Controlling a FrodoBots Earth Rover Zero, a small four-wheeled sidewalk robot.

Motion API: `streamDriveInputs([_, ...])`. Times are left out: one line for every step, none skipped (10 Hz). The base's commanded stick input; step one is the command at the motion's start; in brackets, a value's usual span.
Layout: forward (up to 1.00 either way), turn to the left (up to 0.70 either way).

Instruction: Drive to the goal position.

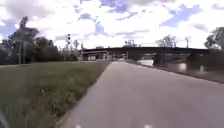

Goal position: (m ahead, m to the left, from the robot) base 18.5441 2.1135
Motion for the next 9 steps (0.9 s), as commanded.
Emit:
streamDriveInputs([1.00, 0.00])
streamDriveInputs([1.00, 0.00])
streamDriveInputs([1.00, 0.00])
streamDriveInputs([1.00, 0.00])
streamDriveInputs([1.00, 0.00])
streamDriveInputs([1.00, 0.00])
streamDriveInputs([1.00, 0.00])
streamDriveInputs([1.00, 0.00])
streamDriveInputs([1.00, 0.00])
